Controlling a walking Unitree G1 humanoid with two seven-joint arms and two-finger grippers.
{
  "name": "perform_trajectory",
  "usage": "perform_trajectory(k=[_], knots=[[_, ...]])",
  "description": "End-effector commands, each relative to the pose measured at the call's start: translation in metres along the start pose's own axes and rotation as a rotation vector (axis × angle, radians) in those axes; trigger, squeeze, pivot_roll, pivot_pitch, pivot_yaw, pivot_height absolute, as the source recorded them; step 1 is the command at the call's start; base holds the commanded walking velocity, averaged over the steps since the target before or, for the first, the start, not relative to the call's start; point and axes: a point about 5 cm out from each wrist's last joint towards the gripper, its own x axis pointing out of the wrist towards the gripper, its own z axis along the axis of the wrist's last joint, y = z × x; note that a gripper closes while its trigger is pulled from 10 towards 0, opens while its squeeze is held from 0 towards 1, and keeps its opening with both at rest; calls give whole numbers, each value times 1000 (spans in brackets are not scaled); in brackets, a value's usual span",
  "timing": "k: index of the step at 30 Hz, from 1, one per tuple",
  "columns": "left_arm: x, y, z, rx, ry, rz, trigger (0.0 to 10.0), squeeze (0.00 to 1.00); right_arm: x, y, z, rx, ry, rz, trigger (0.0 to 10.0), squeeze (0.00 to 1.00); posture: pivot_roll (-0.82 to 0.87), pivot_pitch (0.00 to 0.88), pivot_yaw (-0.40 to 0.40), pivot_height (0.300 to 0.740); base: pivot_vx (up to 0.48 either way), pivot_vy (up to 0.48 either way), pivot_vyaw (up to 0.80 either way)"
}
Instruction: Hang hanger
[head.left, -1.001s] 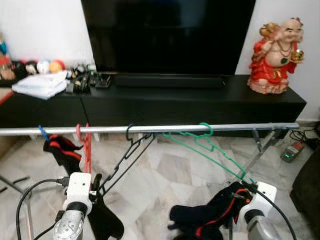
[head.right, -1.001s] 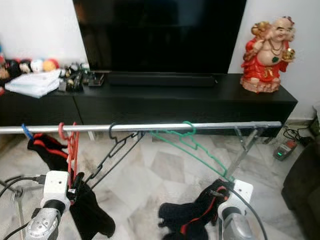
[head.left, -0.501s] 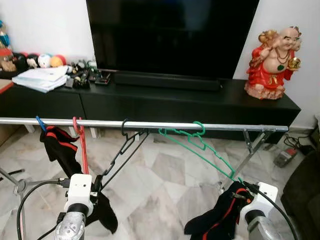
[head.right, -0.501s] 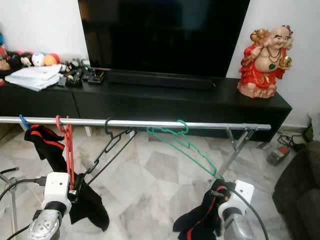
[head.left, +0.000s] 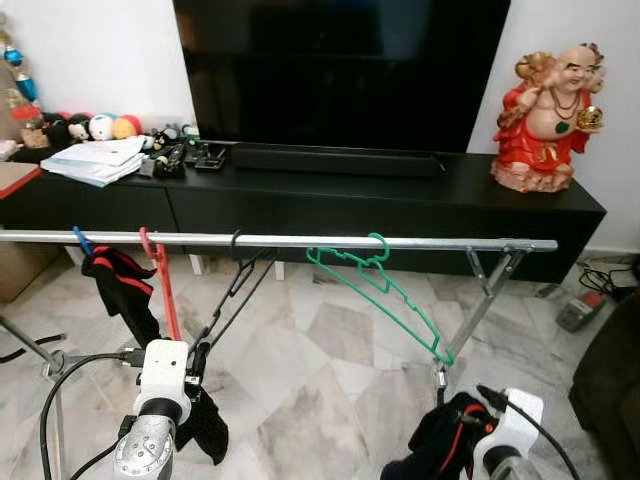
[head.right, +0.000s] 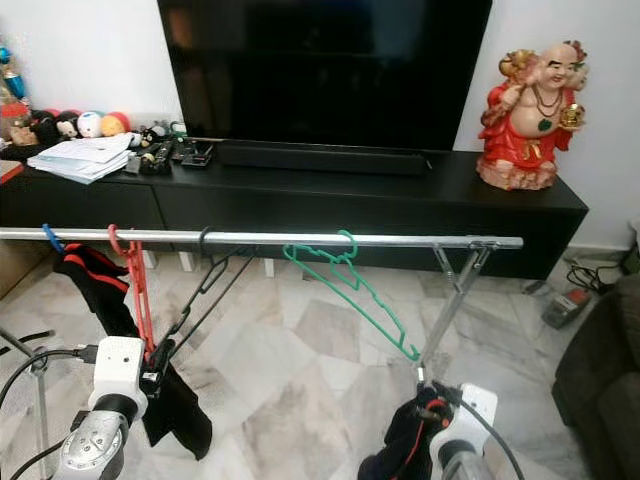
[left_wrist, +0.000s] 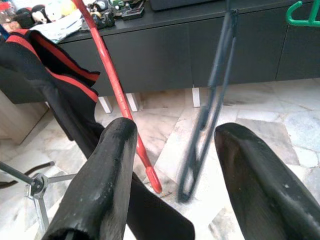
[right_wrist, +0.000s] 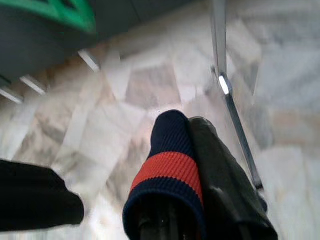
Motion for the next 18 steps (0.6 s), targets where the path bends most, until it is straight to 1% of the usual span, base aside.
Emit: perform_trajectory(k=[1,18], knots=[[5,-1,10,-6,-32,-15,10000,0,0,-2,-2,12,18,-20,10000,0,55,0,8,740,0,0,0],[5,-1,11,-6,-37,-18,10000,0,-1,-3,-4,16,28,-28,10000,0,56,0,8,740,0,0,0]])
